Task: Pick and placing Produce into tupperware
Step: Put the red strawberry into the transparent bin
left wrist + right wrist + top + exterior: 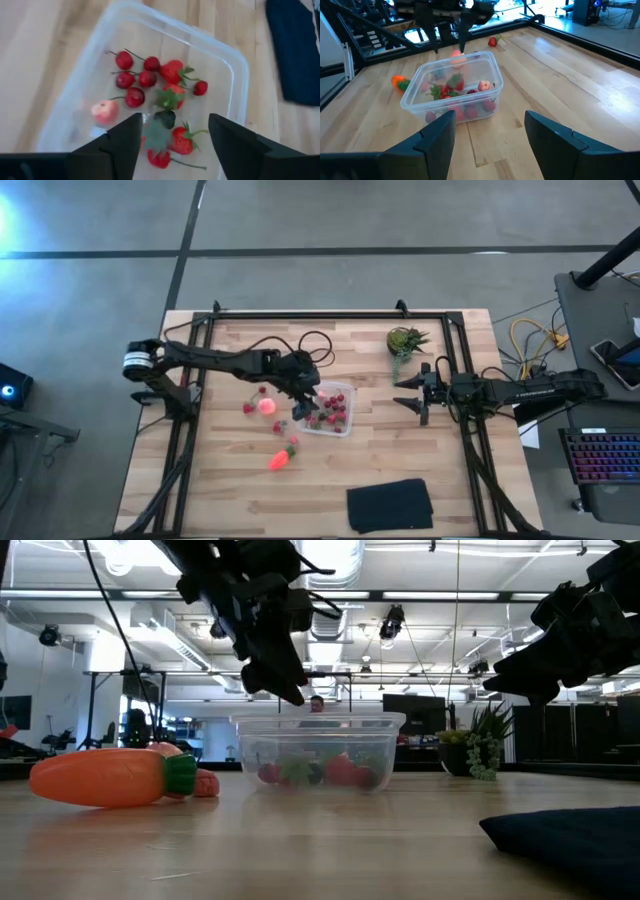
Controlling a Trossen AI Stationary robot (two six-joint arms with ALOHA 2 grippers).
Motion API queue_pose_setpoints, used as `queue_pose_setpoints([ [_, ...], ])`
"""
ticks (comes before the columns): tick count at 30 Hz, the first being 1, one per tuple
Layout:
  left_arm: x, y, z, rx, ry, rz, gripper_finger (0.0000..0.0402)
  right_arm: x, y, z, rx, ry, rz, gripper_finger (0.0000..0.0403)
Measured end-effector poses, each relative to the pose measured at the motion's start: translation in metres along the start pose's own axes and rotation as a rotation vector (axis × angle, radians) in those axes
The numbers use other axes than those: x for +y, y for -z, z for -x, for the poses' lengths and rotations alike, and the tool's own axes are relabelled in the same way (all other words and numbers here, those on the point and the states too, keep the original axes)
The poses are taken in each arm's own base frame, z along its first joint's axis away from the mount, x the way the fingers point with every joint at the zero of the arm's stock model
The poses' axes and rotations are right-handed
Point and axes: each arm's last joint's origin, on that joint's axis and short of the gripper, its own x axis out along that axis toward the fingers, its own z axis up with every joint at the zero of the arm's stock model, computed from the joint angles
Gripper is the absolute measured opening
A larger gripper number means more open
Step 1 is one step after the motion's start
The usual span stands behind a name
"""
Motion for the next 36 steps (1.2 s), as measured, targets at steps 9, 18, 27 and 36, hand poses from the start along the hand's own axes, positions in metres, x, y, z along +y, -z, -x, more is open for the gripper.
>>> queue_pose_setpoints([
  [9, 0.013, 0.012, 0.043, 0.069, -0.483, 0.187, 0.0242, 0.0, 0.0, 0.0, 0.0, 0.0, 0.0, 0.0228],
  [18, 0.051, 0.072, 0.085, 0.293, -0.811, 0.482, 0.0235, 0.0, 0.0, 0.0, 0.0, 0.0, 0.0, 0.0228],
  [27, 0.085, 0.123, 0.08, 0.308, -0.766, 0.614, 0.0235, 0.0, 0.0, 0.0, -0.001, 0.0, 0.0, 0.0228],
  [36, 0.114, 0.134, 0.075, 0.261, -0.787, 0.647, 0.0235, 0.0, 0.0, 0.0, 0.0, 0.0, 0.0, 0.0228],
])
